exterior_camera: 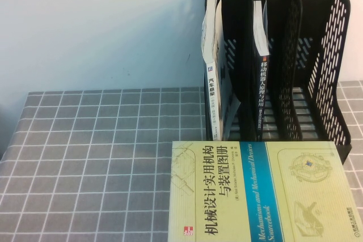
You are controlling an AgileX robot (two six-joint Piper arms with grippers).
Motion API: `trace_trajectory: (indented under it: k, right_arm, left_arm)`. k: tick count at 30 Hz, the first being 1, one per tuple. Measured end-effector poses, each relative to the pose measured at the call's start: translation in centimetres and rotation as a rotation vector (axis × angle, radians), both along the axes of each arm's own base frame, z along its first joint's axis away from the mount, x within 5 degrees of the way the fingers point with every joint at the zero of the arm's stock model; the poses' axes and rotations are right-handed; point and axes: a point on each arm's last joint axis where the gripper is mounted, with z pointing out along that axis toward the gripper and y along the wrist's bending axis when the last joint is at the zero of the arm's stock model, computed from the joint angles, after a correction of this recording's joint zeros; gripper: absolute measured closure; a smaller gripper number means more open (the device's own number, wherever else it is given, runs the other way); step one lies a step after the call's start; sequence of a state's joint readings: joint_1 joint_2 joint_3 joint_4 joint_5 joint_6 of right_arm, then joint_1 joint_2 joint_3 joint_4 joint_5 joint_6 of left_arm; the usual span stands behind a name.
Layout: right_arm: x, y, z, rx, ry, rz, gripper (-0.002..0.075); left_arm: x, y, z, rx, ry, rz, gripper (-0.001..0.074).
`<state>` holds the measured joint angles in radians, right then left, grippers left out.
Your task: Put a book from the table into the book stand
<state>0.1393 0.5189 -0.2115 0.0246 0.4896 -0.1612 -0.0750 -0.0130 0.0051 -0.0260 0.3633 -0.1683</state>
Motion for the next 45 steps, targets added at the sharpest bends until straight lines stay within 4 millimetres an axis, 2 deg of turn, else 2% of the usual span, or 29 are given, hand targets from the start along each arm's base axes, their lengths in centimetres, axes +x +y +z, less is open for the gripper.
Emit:
trace_trajectory:
  k: [29, 33, 39, 45]
  right_arm:
    - [0.0, 0.0, -0.1, 0.001, -0.003, -0.001, 0.0729]
    - [-0.5, -0.3, -0.4, -0.004, -0.071, -0.015, 0.0729]
    - [-2.4, -1.3, -0.5, -0.015, -0.27, -0.126, 0.0729]
    - [-3.6, -1.5, -3.1, -0.003, -0.402, -0.166, 0.0729]
  left_arm:
    - [0.1, 0.0, 0.0, 0.015, -0.019, -0.006, 0.0735]
    - [0.1, 0.0, 0.0, 0.018, -0.02, -0.006, 0.0735]
    - [0.1, 0.0, 0.0, 0.019, -0.02, -0.008, 0.0735]
    - [0.1, 0.0, 0.0, 0.019, -0.02, -0.008, 0.0735]
